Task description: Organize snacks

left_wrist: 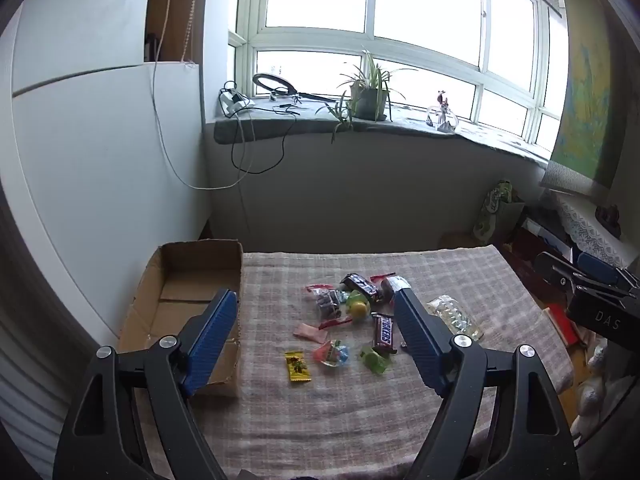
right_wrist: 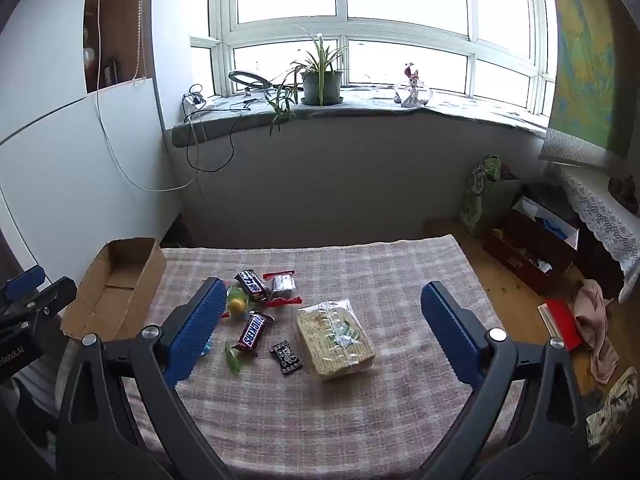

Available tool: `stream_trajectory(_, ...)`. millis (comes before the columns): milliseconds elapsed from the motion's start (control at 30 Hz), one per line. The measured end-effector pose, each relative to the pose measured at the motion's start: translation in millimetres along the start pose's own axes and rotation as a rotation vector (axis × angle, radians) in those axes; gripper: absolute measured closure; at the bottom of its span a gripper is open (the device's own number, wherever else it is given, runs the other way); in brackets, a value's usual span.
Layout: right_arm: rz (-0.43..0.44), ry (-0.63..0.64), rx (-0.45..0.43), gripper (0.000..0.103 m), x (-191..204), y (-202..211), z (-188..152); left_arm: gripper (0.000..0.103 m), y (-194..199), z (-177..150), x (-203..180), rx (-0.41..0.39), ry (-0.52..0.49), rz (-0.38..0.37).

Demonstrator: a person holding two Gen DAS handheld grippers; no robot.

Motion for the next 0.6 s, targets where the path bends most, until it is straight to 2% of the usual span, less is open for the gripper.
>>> stream_trajectory(133,-0.001,0.002,-0.002,0.003,0.0,0.4,-1.8,0.022,5.7,-0.1,-7.7,-0.019,-0.019,0.004)
stream_trajectory(267,-0.006,0.005,0.010,0.003,0.9,-0.7,-2.2,0.022,18.2,-3.0,-31.6,-0.043,-0.054,0.006)
stream_trajectory(333,-0.005,0.004,0.014,0.003,0.1,1.4,0.5,0.022,-0.1,-4.3,5.7,0.004,0.050,-0.008)
stream_trajectory(600,-0.003,-0.001,0.016,0.003,0.2,-1.7,-3.8,0.022,-1.3,-1.2,7.7,0.020,0.062,-0.011)
Point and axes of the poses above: each gripper's, at about its wrist camera, not at the fingertips, and y roughly against the way its jaws point, x to its left, z to its top, the point moved 4 cm from there along -y, roughly the way its jaws point, and after that the axes turned 13 degrees about z, right-handed, at the moved point
